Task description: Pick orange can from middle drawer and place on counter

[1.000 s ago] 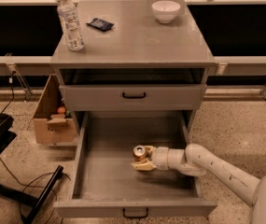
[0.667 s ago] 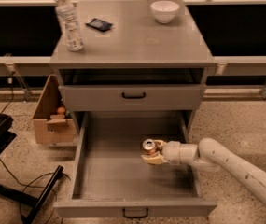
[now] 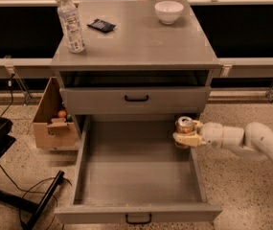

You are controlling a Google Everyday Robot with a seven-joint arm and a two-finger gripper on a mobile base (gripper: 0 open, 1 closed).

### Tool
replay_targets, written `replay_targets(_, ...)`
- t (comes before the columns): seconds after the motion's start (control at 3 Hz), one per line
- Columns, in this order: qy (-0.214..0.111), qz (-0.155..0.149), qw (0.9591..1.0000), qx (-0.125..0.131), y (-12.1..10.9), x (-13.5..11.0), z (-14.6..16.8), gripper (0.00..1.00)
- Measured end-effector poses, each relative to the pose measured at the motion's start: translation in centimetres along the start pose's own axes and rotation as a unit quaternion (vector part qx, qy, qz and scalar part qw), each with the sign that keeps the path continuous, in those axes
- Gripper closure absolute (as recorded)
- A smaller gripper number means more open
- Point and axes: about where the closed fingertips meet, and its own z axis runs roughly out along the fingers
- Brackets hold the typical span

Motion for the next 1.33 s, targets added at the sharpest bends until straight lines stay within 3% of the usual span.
replay_targets(0.33,-0.049,0.023,0.9984,-0.016,-1.3,-8.6,-4.3,1.0)
replay_targets(0.67,-0.084,0.027,0.9961,-0.004,-3.5,-18.9,-8.0,1.0)
replay_targets(1.0,-0.096,0.024,0.9949,0.023,-5.8,-27.7,-8.7,1.0)
replay_targets(1.33,-0.101,0.014,0.9917,0.077,-9.6,-35.7,-5.3,1.0)
